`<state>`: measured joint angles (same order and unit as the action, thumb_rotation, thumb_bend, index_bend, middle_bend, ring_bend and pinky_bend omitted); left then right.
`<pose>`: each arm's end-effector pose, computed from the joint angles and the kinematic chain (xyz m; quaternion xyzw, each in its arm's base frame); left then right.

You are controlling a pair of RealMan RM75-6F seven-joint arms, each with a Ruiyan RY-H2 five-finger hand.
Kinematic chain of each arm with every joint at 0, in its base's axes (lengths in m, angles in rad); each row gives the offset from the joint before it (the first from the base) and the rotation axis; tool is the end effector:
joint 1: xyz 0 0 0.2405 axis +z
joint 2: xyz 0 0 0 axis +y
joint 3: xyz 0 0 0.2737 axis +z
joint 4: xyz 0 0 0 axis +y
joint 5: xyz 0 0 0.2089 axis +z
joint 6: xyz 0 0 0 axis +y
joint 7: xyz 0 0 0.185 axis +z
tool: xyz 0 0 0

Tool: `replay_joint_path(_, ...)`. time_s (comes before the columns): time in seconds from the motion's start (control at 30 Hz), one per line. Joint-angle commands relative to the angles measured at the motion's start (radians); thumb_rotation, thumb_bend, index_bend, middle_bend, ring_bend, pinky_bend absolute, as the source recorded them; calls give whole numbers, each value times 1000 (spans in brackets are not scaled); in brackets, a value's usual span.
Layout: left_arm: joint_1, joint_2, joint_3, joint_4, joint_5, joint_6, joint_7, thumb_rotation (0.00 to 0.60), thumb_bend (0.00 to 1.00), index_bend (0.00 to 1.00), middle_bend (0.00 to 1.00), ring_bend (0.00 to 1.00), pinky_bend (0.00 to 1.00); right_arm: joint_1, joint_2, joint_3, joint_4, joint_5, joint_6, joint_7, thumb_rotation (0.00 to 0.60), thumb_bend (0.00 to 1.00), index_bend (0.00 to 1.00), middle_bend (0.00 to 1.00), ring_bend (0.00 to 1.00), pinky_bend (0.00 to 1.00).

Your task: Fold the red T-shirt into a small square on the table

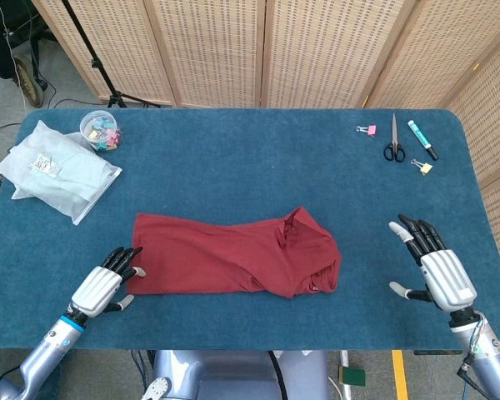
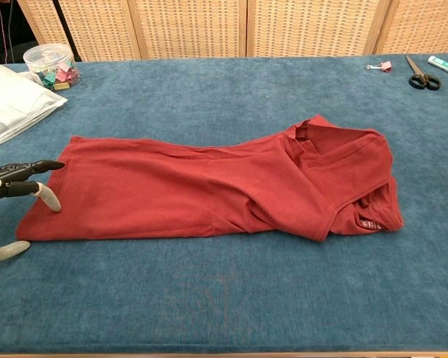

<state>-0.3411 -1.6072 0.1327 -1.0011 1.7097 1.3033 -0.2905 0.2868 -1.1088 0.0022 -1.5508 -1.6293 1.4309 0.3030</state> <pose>-0.3121 0.2643 -0.0254 -0.7435 -0.3960 -0.3919 0.3699 -0.2782 -0.2733 0.1499 0.6436 -0.4001 0.4817 0.4401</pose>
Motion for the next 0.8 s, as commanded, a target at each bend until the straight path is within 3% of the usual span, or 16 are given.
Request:
replay_joint_path(0.03, -2, -8, -2, 8, -2, -2, 1, 600, 350, 369, 0, 0, 0, 0, 0, 1, 1, -1, -2, 3, 600, 0, 0, 0, 0, 0)
replay_joint_path(0.2, -9, -25, -12, 29, -10, -5, -10, 600, 420, 410, 0, 0, 0, -3, 1, 4, 0, -5, -2, 5, 600, 0, 0, 0, 0, 0)
replay_joint_path(0.53, -14, -46, -14, 56, -14, -3, -22, 600, 442, 485, 0, 0, 0, -6, 1, 8, -1, -9, -5, 4, 600, 0, 0, 0, 0, 0)
replay_joint_path(0.8, -17, -57, -20, 82, -20, 4, -36, 600, 530, 670, 0, 0, 0, -9, 2, 11, -1, -17, 1, 12, 600, 0, 0, 0, 0, 0)
